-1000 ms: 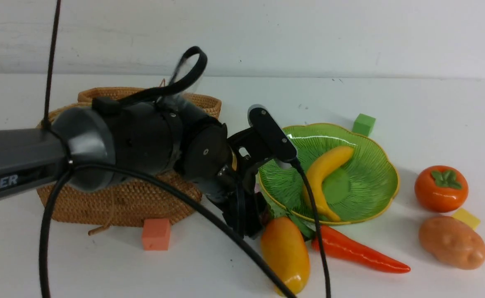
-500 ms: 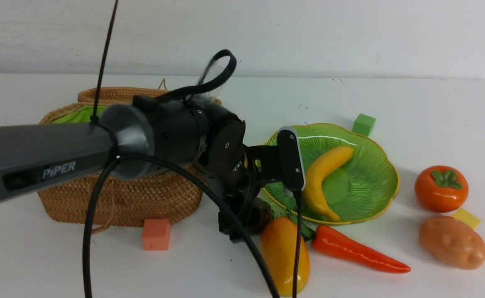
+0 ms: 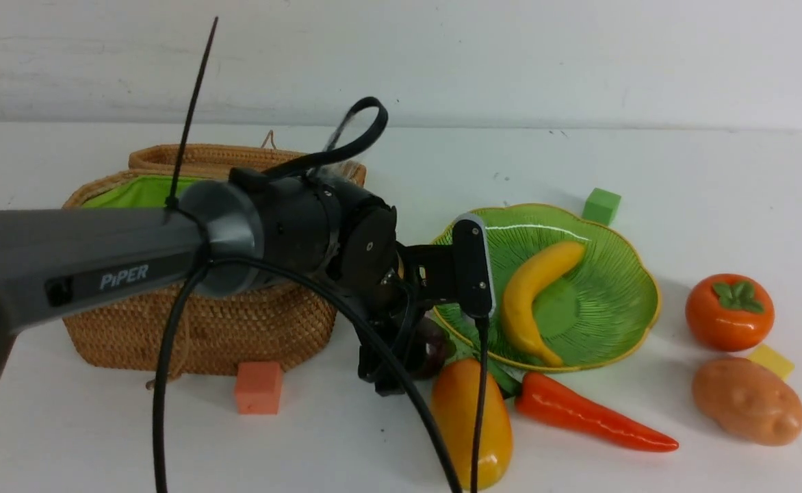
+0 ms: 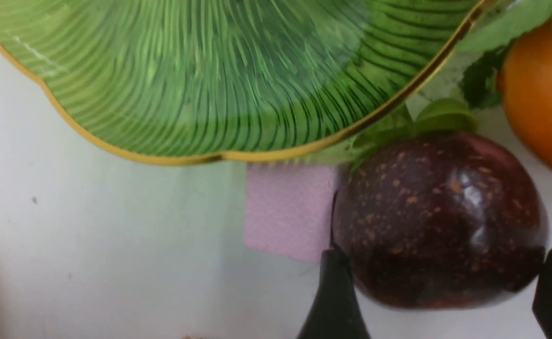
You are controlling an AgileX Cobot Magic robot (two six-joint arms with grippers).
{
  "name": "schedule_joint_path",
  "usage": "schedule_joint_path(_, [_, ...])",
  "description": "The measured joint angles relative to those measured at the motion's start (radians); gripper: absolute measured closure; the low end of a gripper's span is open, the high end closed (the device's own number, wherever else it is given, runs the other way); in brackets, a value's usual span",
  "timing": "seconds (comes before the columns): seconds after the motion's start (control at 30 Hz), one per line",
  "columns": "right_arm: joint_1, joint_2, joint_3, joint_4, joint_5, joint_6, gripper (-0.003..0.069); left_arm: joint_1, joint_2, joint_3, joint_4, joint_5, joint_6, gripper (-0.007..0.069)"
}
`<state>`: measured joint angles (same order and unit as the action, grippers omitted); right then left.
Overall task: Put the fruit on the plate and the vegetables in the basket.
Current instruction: Grab a mangosteen with your left arm and put it on the plate on the right
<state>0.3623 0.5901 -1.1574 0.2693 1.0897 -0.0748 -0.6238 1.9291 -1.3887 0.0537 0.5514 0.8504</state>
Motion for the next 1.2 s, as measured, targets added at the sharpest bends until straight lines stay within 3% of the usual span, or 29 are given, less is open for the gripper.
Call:
schedule_joint_path(0.77, [0.000,0.000,0.000,-0.034,0.033,0.000,0.0549,0.000,-0.064,-0.001,-0.207,0.128,0.042,0.0099])
schedule_joint_path(1.03, [0.000,0.000,0.000,-0.048,0.037,0.000,0.0549,0.000,-0.063,-0.001,-0.234,0.135,0.226,0.0093])
schedule_joint_path(1.2, [0.000,0.000,0.000,-0.048,0.038,0.000,0.0547,0.000,-0.024,-0.001,-0.240,0.087,0.246,0.0064])
